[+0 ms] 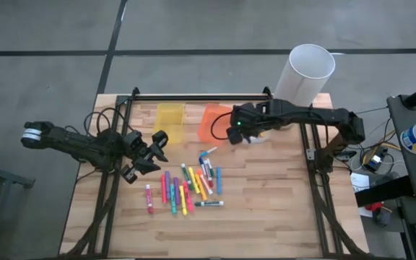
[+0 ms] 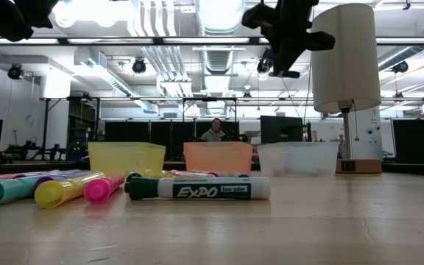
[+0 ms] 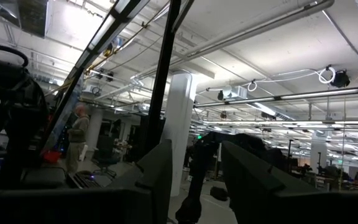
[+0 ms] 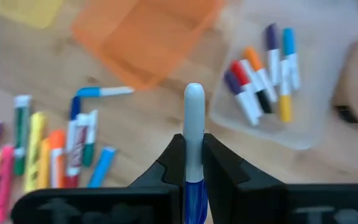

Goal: Pick & Place Markers
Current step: Put the right dark blue mini marker into the white bin

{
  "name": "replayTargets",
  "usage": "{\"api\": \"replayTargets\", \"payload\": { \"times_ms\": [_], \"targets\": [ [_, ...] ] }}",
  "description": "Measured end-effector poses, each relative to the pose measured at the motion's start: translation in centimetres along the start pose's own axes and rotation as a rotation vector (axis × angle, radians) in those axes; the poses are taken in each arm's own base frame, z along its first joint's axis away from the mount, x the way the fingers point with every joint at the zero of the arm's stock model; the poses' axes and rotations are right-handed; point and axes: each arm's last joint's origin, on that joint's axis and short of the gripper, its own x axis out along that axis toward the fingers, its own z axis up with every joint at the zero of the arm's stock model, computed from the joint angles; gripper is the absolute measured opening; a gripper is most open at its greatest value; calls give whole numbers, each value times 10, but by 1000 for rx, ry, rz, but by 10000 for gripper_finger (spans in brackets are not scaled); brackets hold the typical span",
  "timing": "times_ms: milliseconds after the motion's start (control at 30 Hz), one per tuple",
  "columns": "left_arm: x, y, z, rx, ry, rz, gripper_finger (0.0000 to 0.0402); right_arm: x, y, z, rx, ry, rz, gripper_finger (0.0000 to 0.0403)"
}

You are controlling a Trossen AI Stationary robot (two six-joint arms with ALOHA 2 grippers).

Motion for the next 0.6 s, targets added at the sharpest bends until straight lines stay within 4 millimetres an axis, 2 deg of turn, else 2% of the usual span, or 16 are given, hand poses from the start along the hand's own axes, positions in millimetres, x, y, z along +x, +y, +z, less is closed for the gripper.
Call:
{"api": "replayTargets", "payload": {
  "times_ms": [300,600],
  "targets": [
    [0,0,0,0,0,0,133,16,-26,25,74,-33,-120,28],
    [0,0,0,0,0,0,133,51,-55,37,139,-19,-231,28]
  ]
}}
